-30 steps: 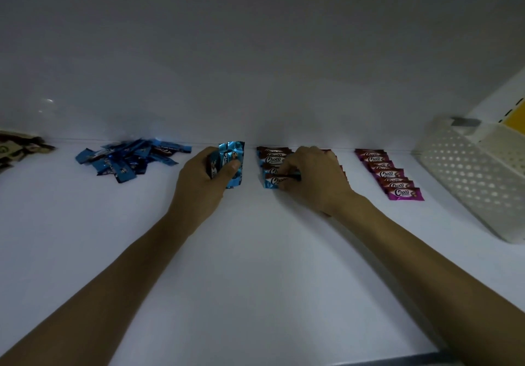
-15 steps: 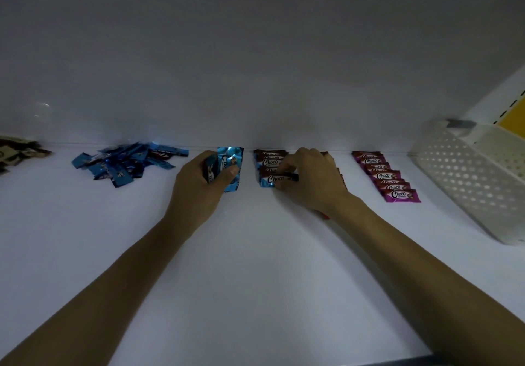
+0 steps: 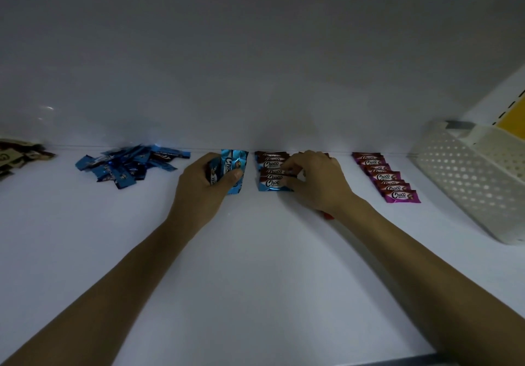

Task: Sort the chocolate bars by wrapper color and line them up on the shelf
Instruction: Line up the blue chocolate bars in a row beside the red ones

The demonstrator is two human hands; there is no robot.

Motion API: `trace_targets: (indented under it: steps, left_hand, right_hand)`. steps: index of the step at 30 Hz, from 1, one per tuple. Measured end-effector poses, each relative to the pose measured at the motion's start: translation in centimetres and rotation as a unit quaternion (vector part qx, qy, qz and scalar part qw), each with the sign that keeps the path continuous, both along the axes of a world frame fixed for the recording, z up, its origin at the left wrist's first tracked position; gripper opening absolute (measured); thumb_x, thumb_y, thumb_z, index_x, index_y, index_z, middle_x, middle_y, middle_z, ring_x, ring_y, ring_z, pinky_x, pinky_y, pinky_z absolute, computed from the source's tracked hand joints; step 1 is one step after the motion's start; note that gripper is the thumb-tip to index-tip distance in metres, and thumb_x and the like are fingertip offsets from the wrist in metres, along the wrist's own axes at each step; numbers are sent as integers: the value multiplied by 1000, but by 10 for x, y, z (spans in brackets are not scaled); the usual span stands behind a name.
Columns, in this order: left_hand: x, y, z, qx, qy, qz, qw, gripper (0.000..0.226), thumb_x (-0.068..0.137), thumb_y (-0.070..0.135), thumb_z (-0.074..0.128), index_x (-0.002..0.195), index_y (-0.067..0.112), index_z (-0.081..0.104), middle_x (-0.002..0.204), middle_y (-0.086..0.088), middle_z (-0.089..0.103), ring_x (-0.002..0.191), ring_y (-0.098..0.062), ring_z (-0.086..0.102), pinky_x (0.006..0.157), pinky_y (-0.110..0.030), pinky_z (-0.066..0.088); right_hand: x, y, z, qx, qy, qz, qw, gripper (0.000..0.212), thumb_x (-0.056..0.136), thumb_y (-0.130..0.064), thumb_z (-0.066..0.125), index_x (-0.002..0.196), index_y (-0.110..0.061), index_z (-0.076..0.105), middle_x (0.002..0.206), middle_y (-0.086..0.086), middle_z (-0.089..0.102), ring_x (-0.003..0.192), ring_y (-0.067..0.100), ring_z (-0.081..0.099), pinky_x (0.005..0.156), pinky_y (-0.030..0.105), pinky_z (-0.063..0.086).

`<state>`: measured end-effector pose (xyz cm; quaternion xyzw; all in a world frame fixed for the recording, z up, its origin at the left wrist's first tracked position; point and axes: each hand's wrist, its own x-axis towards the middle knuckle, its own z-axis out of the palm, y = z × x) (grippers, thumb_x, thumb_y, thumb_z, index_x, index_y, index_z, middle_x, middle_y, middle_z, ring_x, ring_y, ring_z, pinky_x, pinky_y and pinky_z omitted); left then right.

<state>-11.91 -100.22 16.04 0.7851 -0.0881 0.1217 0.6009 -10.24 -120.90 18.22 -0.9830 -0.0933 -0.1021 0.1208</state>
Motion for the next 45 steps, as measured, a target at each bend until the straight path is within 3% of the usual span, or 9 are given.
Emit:
trace_targets:
  steps: [7, 11, 16, 21, 32, 39, 45]
  left_hand:
    - [-3, -2, 3, -25, -9, -6, 1000, 23, 87, 16, 67, 83, 35, 54, 78, 13, 60, 64, 13, 60, 54, -9, 47]
    - [-3, -2, 3, -42, -5, -9, 999, 23, 87, 14, 67, 84, 34, 54, 79, 13, 60, 64, 12, 60, 53, -9, 47]
    - [-2, -2, 1, -30, 2, -10, 999, 18, 87, 19, 67, 86, 32, 55, 80, 12, 61, 65, 13, 60, 53, -9, 47]
    - [0, -1, 0, -37, -1, -2, 999, 23, 86, 15, 68, 84, 34, 55, 78, 12, 61, 65, 11, 61, 53, -10, 48]
    - [0, -1, -1, -47, 6, -6, 999, 21, 86, 13, 68, 83, 31, 57, 77, 11, 63, 62, 9, 60, 52, -9, 46]
    - [0, -1, 0, -36, 6, 1, 999, 21, 87, 14, 68, 81, 31, 57, 75, 12, 62, 61, 10, 59, 53, -9, 45]
    - [0, -1, 0, -45, 11, -1, 999, 22, 86, 13, 68, 82, 31, 58, 76, 11, 63, 62, 9, 59, 53, -9, 45]
  right_hand:
    - [-2, -2, 0, -32, 5, -5, 999, 23, 86, -43, 64, 104, -30, 70, 104, 4, 63, 104, 24, 55, 86, 34, 41]
    - [-2, -4, 2, -48, 9, -8, 999, 24, 88, -40, 62, 109, -29, 68, 108, 4, 61, 100, 23, 53, 83, 30, 35]
    - [-1, -1, 1, -43, 2, -5, 999, 39, 88, -46, 59, 122, -28, 61, 110, 3, 62, 100, 23, 54, 84, 32, 37]
    - [7, 4, 10, -95, 57, 2, 994, 48, 88, -52, 56, 131, -30, 52, 115, 6, 54, 106, 23, 50, 85, 31, 35]
    - [25, 8, 22, -149, 146, 23, 978, 49, 85, -53, 60, 126, -28, 55, 121, 6, 49, 114, 25, 46, 94, 36, 32]
    - [26, 9, 18, -144, 110, 32, 983, 47, 84, -49, 63, 119, -20, 50, 117, 3, 52, 110, 23, 46, 92, 36, 30]
    - [25, 11, 15, -111, 51, 35, 992, 33, 85, -40, 63, 109, -21, 49, 111, -1, 56, 105, 20, 45, 84, 32, 24]
